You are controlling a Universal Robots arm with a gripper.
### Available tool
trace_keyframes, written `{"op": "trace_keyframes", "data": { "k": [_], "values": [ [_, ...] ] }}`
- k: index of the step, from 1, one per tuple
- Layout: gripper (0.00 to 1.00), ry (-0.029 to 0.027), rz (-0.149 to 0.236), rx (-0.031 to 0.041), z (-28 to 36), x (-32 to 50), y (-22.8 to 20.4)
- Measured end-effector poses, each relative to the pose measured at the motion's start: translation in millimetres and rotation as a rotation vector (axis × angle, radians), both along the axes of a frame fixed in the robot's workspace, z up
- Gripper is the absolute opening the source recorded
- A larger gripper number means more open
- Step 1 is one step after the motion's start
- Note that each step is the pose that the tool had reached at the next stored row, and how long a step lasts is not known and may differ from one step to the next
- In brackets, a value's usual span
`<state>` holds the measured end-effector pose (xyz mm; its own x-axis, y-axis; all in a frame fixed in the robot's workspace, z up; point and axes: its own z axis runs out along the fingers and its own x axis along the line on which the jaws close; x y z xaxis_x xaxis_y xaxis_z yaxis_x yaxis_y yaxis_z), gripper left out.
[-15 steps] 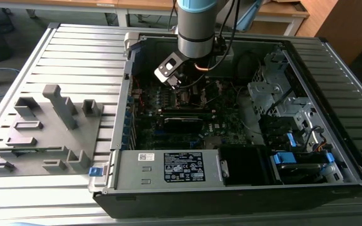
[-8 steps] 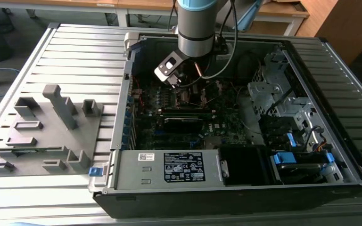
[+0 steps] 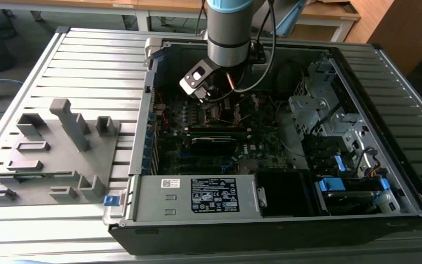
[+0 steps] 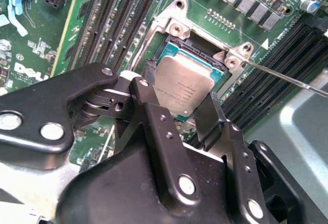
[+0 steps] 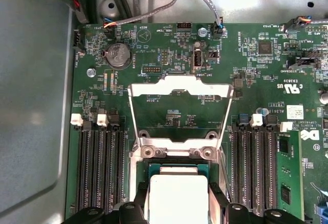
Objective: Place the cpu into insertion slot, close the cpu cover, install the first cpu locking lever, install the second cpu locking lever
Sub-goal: 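Place the cpu into insertion slot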
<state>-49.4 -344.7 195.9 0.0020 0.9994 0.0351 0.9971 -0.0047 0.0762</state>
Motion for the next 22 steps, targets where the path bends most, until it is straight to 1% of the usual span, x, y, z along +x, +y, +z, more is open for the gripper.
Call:
{"op": "trace_keyframes", "data": {
  "k": [3, 4, 11, 22],
  "values": [
    [0.54, 0.0000, 0.000, 0.0068, -0.3, 0.0, 0.0],
    [0.54, -0.0002, 0.000, 0.0075, -0.6, 0.0, 0.1],
    [0.54, 0.0002, 0.000, 0.0086, -2.5, -0.1, 0.0],
    [0.54, 0.0002, 0.000, 0.0094, -3.3, -1.1, -0.1]
  ]
}}
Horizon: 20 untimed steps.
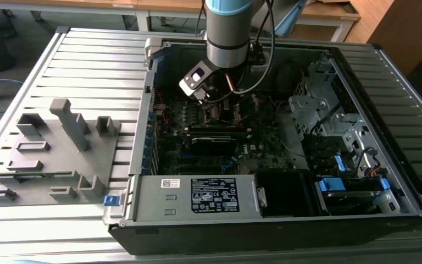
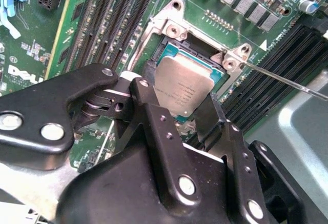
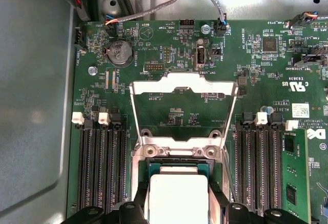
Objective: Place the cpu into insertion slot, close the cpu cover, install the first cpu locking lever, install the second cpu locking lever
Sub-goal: 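Place the cpu into insertion slot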
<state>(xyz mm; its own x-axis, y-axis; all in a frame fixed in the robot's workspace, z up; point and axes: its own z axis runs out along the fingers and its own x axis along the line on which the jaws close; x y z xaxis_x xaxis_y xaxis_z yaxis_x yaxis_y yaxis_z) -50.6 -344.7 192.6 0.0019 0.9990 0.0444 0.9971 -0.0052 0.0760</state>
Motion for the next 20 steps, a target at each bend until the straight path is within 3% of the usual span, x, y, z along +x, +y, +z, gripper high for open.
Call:
{"op": "trace_keyframes", "data": {
  "k": [20],
  "values": [
    [0.54, -0.0002, 0.000, 0.0002, 0.7, 0.0, -0.4]
  ]
}}
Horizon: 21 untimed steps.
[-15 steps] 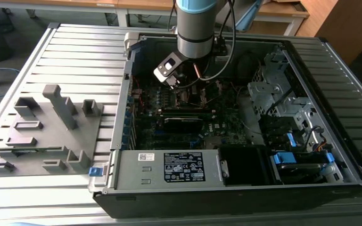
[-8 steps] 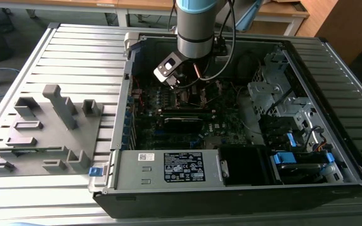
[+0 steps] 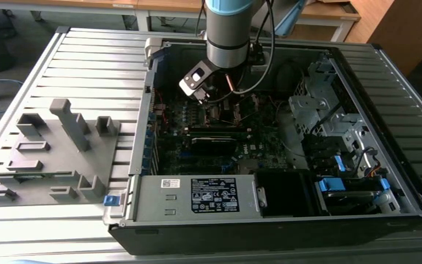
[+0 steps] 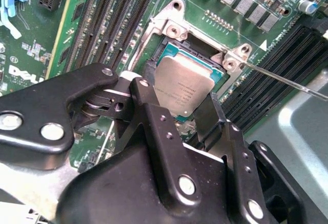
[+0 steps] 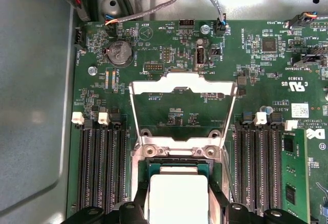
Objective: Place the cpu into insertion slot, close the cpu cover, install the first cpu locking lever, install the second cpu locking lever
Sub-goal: 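Place the cpu into insertion slot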
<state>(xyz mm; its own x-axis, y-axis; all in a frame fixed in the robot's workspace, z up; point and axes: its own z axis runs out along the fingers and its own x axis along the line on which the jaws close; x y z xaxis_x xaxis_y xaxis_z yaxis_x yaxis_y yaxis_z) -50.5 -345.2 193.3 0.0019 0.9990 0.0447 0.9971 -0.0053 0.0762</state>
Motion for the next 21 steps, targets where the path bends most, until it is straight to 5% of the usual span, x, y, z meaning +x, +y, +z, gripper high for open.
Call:
{"op": "trace_keyframes", "data": {
  "k": [21],
  "values": [
    [0.54, 0.0001, 0.000, -0.0002, -3.5, 0.4, -0.2]
  ]
}}
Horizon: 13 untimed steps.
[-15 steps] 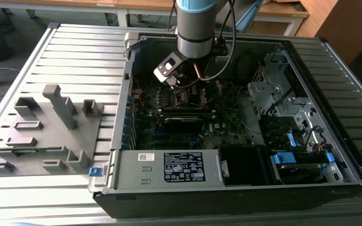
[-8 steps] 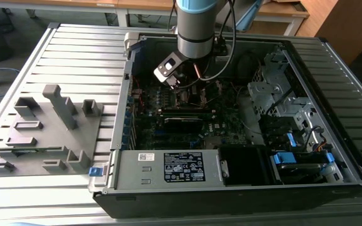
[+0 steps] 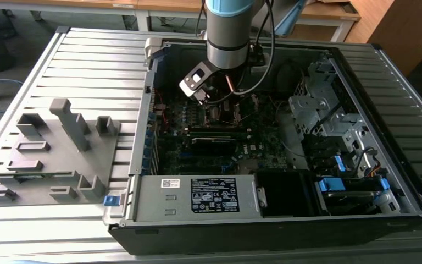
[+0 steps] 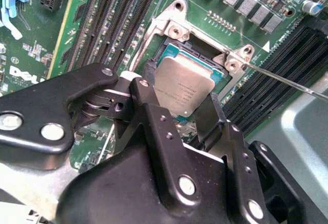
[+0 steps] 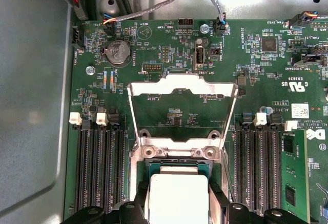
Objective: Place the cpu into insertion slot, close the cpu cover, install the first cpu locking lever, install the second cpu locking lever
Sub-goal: 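Place the cpu into insertion slot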
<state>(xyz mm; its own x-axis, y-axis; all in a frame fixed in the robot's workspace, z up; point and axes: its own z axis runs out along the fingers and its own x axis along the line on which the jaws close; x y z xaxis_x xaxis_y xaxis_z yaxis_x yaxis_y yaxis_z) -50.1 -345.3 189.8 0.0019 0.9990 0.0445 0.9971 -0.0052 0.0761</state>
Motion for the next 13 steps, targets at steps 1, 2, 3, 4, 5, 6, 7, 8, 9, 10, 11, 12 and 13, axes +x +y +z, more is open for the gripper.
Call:
{"op": "trace_keyframes", "data": {
  "k": [1, 2, 3, 4, 5, 6, 7, 8, 9, 10, 11, 12, 13],
  "values": [
    [0.54, 0.0000, 0.000, 0.0000, 0.0, 0.0, 0.0],
    [0.54, 0.0000, 0.000, 0.0000, 0.0, 0.0, 0.0],
    [0.54, 0.0000, 0.000, 0.0000, 0.0, 0.0, 0.0],
    [0.54, 0.0000, 0.000, 0.0000, -0.1, 0.0, 0.0],
    [0.54, 0.0000, 0.000, 0.0001, -0.1, 0.0, 0.0],
    [0.54, -0.0002, 0.000, 0.0006, -0.3, 0.0, 0.1],
    [0.55, -0.0005, 0.000, 0.0014, -0.5, 0.1, 0.2],
    [0.60, -0.0015, 0.000, 0.0026, -1.0, 0.2, 0.4],
    [0.60, -0.0011, 0.000, 0.0020, -0.9, 0.2, 0.4],
    [0.67, -0.0007, 0.000, 0.0012, -0.6, 0.1, 0.2],
    [0.67, -0.0001, 0.000, 0.0003, -0.2, 0.0, 0.0],
    [0.67, -0.0001, 0.000, 0.0003, -0.3, 0.0, 0.0],
    [0.67, -0.0001, 0.000, 0.0002, -0.2, 0.0, 0.0]
  ]
}}
